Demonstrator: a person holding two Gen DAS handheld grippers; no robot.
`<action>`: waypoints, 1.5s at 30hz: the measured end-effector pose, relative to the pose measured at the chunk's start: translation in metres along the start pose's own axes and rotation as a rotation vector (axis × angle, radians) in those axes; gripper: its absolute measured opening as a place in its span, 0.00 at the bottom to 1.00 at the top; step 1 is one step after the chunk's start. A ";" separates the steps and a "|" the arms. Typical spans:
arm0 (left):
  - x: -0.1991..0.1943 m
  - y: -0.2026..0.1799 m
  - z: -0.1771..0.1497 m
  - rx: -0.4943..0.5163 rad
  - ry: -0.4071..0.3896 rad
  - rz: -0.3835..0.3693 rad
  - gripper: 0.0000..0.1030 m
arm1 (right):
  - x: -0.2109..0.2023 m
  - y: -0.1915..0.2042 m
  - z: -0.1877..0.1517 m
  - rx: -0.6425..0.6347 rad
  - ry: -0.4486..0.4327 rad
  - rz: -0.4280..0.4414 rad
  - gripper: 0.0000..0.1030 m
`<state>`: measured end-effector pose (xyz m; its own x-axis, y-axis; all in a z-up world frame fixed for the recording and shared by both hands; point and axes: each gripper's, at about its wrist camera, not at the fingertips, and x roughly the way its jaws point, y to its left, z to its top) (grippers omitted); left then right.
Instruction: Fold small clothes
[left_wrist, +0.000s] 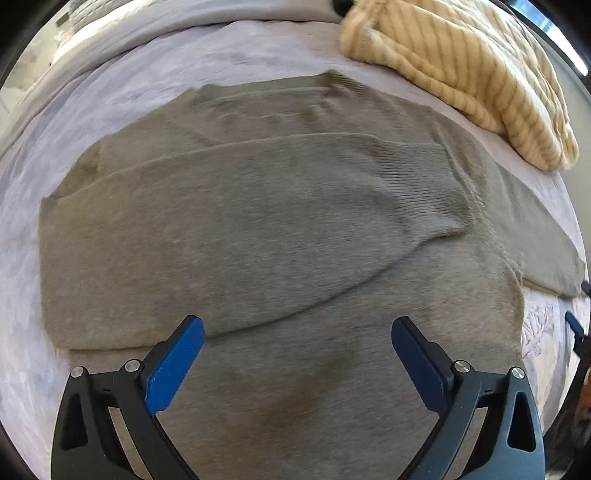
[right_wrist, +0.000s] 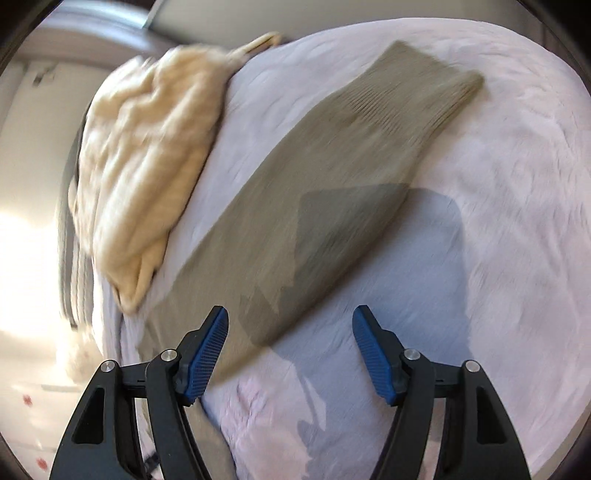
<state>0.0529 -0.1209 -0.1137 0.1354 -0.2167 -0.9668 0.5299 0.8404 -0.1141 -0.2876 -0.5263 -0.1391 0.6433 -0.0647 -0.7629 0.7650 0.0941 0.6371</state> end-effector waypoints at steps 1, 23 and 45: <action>0.000 -0.005 0.001 0.008 -0.003 0.001 0.98 | 0.001 -0.005 0.006 0.029 -0.006 0.018 0.71; 0.001 -0.044 0.002 0.031 -0.025 -0.079 0.98 | 0.039 -0.009 0.037 0.284 0.030 0.300 0.10; -0.013 0.091 -0.025 -0.198 -0.058 -0.031 0.98 | 0.134 0.319 -0.182 -0.895 0.414 0.343 0.10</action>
<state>0.0782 -0.0292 -0.1175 0.1728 -0.2675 -0.9479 0.3608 0.9127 -0.1917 0.0368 -0.3238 -0.0584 0.6318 0.4344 -0.6420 0.1319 0.7559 0.6413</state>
